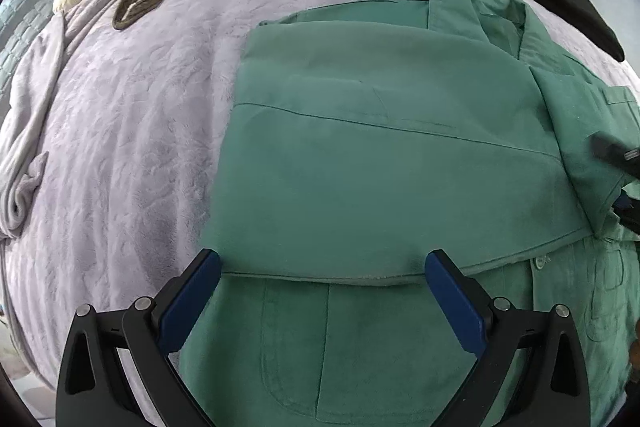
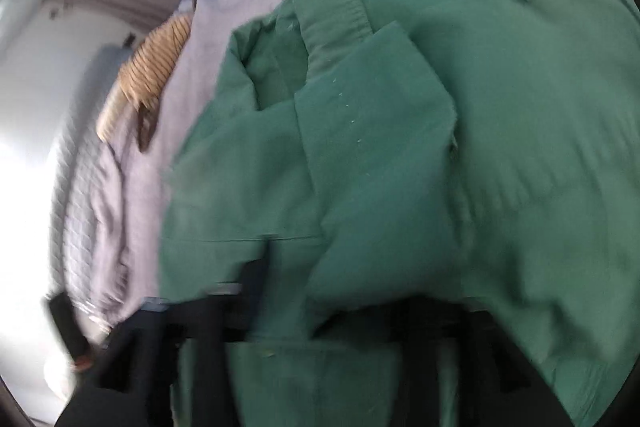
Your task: Fold large clothes
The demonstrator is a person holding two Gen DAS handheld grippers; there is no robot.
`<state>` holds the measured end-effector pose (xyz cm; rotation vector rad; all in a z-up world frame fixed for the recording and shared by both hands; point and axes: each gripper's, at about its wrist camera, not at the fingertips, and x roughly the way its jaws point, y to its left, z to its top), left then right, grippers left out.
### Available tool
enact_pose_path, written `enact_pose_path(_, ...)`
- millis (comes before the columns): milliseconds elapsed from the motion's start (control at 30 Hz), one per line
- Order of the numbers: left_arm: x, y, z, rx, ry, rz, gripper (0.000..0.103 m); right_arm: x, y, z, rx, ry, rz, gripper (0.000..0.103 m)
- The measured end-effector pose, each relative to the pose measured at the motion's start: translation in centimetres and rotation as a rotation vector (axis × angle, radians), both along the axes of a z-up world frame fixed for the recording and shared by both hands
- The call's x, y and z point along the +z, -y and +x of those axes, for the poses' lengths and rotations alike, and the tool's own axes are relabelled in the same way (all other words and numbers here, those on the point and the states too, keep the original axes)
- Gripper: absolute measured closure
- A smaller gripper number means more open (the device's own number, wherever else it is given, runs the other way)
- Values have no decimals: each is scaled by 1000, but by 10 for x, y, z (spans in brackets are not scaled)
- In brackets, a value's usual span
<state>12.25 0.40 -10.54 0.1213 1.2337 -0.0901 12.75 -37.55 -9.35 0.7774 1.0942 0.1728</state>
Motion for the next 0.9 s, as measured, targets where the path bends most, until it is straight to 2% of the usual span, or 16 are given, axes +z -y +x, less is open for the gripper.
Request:
enact_pose_path(100,7,-3,-5,2,3,-21,1,14,20,-16,-135,7,3,29)
enact_pose_path(133,9,-6,-6,3,7,-24,1,15,26,-15,-178,-2,24,33)
enact_pose_path(200,13,-13,-7,5,14,-24,1,14,30,-5,-219,-35,24,94)
enact_pose_path(267,17,-19,-8,15,21,-21,1,28,25,4,-185,-6,-41,94)
enact_pose_path(300,18,-24,-7,23,27,-19,1,41,16,9,-131,29,-98,94)
enact_pose_path(400,18,-41,-6,58,43,-1,1,70,-49,26,102,124,-306,94)
enact_pose_path(467,15,-48,-5,72,34,11,1,68,-97,33,224,134,-410,94)
enact_pose_path(533,12,-54,-3,87,19,15,1,52,-128,36,299,108,-456,89)
enact_pose_path(567,12,-55,-4,91,15,11,1,40,-139,38,331,76,-453,86)
enact_pose_path(633,12,-54,-2,86,8,-7,1,21,-146,37,376,1,-412,66)
enact_pose_path(667,14,-51,0,75,10,-21,1,17,-143,30,379,-13,-373,46)
enact_pose_path(700,15,-48,2,61,11,-39,1,18,-137,24,368,-2,-342,40)
enact_pose_path(800,18,-29,12,6,-7,-151,1,26,-104,-3,298,11,-262,40)
enact_pose_path(900,16,-2,24,-47,-46,-266,1,25,-51,-33,177,-28,-167,40)
